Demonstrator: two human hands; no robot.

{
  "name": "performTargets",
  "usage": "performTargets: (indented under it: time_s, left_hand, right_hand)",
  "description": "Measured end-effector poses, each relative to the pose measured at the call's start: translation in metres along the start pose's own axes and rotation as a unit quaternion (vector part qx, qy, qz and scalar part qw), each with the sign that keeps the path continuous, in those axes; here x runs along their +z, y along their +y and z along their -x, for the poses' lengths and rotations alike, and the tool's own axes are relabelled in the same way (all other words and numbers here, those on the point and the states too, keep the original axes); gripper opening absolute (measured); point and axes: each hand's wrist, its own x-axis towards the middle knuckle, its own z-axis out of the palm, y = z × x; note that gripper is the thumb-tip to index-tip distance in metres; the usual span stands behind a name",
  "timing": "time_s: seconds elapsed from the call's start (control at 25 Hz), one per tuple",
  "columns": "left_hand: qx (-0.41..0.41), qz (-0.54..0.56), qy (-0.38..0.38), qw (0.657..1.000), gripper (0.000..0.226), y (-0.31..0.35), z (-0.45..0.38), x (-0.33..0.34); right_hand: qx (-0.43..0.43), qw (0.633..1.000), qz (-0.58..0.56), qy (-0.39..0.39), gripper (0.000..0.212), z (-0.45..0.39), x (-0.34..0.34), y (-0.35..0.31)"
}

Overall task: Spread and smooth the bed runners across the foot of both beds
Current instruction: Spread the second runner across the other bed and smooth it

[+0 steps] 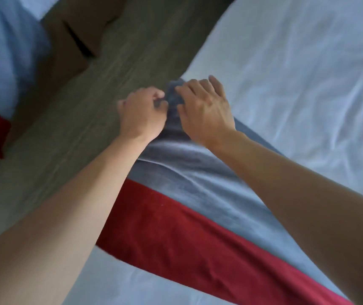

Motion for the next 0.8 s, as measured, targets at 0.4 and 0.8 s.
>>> performTargets:
  time_s: [0.4, 0.8]
  left_hand:
    - [0.439, -0.196, -0.19, 0.856, 0.013, 0.196, 0.093, 0.105]
    - [0.355, -0.239, -0.253, 0.868, 0.023, 0.196, 0.139, 0.085]
  right_hand:
    - [0.322, 0.944, 0.0, -0.075, 0.031, 0.232, -0.057, 0.185]
    - [0.247, 0.935, -0.149, -0.206, 0.031, 0.284, -0.065, 0.182]
